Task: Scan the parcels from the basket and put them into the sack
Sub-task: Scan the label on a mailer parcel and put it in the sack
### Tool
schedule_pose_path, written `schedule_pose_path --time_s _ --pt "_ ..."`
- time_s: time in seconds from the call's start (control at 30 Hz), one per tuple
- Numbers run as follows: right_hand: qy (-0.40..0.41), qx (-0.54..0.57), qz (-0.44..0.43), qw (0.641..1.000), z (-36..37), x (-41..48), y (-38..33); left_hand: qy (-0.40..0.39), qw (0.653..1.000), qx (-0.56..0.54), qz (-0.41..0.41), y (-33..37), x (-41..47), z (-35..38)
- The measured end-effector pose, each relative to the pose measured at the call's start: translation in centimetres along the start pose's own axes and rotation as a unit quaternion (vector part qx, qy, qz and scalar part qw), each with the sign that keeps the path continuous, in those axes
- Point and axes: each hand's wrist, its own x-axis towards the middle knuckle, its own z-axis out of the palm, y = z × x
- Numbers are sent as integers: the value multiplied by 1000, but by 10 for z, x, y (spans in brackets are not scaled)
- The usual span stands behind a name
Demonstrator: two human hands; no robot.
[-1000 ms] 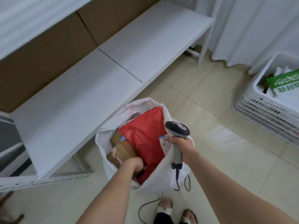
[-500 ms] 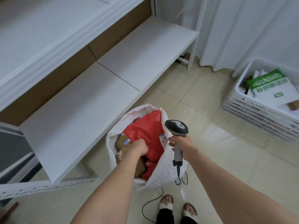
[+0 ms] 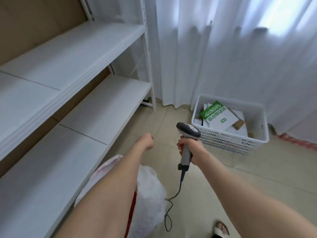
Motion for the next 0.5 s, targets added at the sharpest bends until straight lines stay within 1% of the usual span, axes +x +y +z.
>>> schedule_pose_path --time_s 0.13,0.27,0.37,0.5 --pt "15 45 -7 999 -56 23 -52 11 999 -8 31 91 25 -9" --pt "18 63 -7 998 -121 58 -104 26 999 6 41 186 53 -6" --pt "39 86 15 995 -180 84 -140 23 998 20 46 257 72 6" --pt "92 161 29 982 -248 128 -180 4 998 21 58 338 96 26"
